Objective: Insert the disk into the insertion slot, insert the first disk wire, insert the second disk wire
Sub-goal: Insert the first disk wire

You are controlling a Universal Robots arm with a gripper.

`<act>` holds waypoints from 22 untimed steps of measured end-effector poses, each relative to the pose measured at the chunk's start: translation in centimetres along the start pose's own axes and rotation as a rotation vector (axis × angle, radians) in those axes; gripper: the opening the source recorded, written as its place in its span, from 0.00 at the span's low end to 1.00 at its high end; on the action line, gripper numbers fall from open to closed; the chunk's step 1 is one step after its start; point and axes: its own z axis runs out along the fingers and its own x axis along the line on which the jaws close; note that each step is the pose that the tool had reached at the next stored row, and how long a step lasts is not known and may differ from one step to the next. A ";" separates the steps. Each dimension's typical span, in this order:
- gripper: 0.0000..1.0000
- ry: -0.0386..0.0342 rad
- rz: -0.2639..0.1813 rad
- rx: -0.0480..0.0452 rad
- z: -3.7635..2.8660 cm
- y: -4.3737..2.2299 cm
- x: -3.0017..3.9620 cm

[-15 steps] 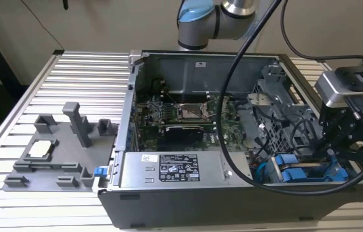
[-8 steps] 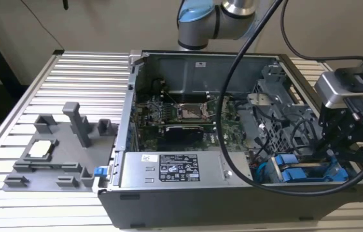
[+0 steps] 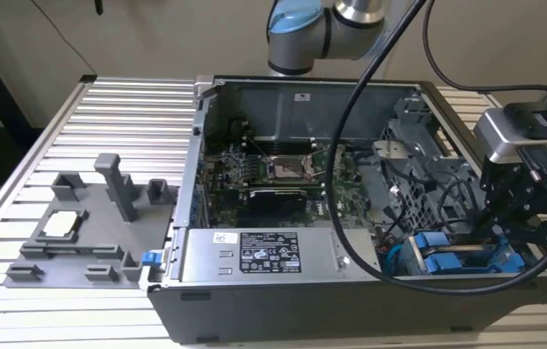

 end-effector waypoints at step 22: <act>0.19 -0.0151 0.002 -0.0095 -0.01 -0.04 0.01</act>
